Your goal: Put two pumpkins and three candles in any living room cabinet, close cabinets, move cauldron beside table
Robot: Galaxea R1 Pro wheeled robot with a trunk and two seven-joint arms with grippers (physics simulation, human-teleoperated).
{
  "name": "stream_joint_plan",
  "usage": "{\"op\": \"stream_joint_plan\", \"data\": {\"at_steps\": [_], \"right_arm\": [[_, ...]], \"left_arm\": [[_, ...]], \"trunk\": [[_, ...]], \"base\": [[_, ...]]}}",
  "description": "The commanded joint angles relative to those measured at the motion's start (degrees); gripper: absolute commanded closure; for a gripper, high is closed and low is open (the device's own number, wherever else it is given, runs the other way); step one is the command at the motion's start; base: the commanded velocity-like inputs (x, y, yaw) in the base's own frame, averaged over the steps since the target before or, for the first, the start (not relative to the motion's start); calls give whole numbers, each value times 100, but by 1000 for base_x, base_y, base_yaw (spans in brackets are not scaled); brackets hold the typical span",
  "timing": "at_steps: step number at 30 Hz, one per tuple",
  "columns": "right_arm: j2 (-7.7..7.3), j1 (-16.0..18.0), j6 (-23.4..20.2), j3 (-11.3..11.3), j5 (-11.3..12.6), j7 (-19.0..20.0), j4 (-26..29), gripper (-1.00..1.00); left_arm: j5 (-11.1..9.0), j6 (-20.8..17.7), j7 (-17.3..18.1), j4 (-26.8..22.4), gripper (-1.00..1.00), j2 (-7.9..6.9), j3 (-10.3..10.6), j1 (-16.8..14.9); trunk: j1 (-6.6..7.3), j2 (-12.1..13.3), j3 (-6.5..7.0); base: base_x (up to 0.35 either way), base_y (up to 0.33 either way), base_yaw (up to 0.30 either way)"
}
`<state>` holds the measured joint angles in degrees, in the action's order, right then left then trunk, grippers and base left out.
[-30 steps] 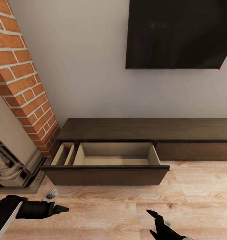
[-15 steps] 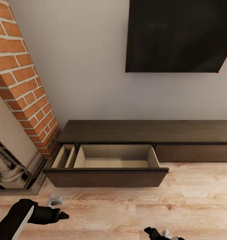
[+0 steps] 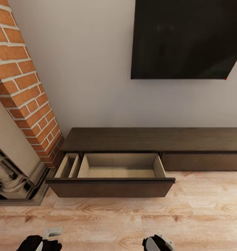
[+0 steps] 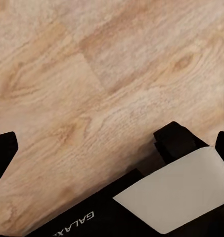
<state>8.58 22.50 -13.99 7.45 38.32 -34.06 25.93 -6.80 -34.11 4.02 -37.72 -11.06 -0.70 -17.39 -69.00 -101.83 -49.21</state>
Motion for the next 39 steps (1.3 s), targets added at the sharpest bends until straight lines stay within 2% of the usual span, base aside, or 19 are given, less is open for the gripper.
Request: {"op": "stream_joint_plan", "data": {"at_steps": [1, 6, 12, 14, 16, 18, 21, 39], "right_arm": [[11, 0, 13, 66, 0, -28, 0, -100], [31, 0, 40, 199, 0, -60, 0, -100], [29, 0, 459, 248, 13, -44, -15, -100], [29, 0, 552, 408, 7, -41, -24, -100], [13, 0, 590, 711, 7, -43, -25, -100], [-2, 0, 600, 920, 12, -43, -21, -100], [0, 0, 596, 1136, 17, -39, -26, -100], [-44, 0, 564, 1198, 35, -31, -49, -100]], "left_arm": [[-2, 150, -220, 100, -100, 49, -10, 1], [-13, 745, -808, 546, -100, 175, -24, -1], [-13, 1053, -926, 910, -100, 321, -25, -1], [-10, 1095, -934, 1013, -100, 362, -26, -1], [-13, 1131, -936, 1178, -100, 375, -26, -1], [-15, 1188, -939, 1332, -100, 376, -28, -1], [-21, 1362, -939, 1545, -100, 383, -85, 1], [-18, 1451, -939, 1608, -100, 397, -104, -1]], "trunk": [[23, 42, 19], [132, 242, 108], [264, 483, 216], [308, 563, 252], [352, 643, 288], [396, 723, 324], [462, 844, 378], [857, 1566, 701]], "base": [[0, 0, 0], [0, 0, 0], [0, 0, 0], [0, 0, 0], [0, 0, 0], [0, 0, 0], [0, 0, 0], [0, 0, 0]]}}
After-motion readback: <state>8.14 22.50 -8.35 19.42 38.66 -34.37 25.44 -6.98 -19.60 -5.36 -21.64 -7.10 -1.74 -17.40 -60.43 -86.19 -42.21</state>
